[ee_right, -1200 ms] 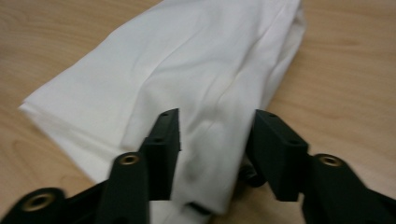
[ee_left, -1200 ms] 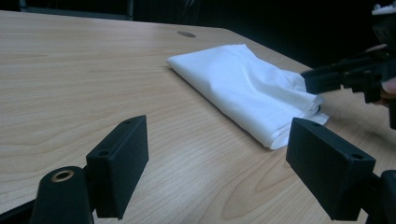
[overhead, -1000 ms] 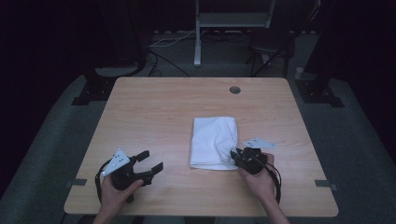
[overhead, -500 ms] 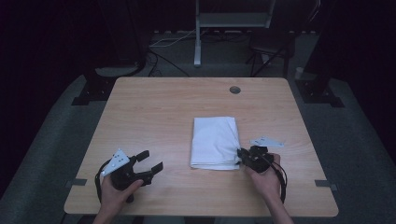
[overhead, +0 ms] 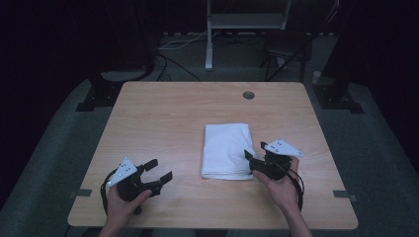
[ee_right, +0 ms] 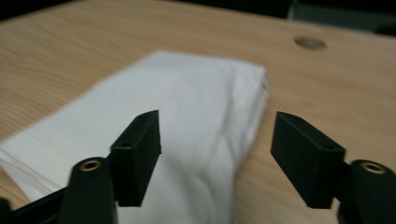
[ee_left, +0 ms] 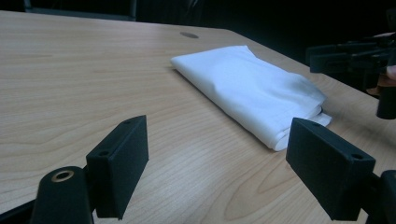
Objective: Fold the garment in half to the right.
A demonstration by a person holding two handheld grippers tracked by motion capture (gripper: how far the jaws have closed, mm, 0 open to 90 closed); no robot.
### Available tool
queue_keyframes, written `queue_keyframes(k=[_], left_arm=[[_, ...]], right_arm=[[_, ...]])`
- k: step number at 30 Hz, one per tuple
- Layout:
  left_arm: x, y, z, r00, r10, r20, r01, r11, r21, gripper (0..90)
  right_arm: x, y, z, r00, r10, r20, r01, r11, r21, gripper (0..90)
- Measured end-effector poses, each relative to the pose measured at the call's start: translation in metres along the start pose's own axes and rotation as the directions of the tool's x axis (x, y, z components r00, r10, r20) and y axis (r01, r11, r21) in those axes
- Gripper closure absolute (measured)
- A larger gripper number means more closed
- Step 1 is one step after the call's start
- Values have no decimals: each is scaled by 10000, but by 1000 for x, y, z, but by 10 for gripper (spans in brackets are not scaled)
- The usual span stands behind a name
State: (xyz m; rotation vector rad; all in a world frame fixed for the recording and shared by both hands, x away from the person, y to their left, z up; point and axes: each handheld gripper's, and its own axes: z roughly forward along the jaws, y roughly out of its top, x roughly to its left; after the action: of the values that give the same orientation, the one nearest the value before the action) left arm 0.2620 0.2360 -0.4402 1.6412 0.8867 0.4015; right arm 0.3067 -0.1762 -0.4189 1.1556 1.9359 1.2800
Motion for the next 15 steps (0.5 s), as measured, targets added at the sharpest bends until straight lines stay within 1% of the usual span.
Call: queue_keyframes(k=[2,6,7,8,10,14,15], left_arm=[[0,0,0,10000,-36,-11,36,10000,-18,207],[-1,0,0,10000,9,-51,-9,10000,33,207],[-1,0,1,10000,49,-69,-49,10000,30,207],[-2,0,1,9999,98,-72,-97,9999,40,207],[-2,0,0,9998,161,-92,-161,9999,12,207],[-3,0,-1,9997,238,-112,-239,9997,-39,207],[-3,0,-1,9997,237,-116,-237,9997,-48,207]], right_arm=[[1,1,3,9991,-104,-415,91,9995,-307,227],[2,0,4,9951,-370,-914,325,9982,-507,156],[2,0,4,9950,-351,-933,301,9981,-538,138],[3,0,3,9939,-343,-1048,283,9979,-576,138],[3,1,0,9938,-305,-1072,237,9977,-643,137],[2,4,-10,9927,-383,-1146,294,9965,-787,137],[1,5,-13,9921,-404,-1191,299,9956,-890,137]])
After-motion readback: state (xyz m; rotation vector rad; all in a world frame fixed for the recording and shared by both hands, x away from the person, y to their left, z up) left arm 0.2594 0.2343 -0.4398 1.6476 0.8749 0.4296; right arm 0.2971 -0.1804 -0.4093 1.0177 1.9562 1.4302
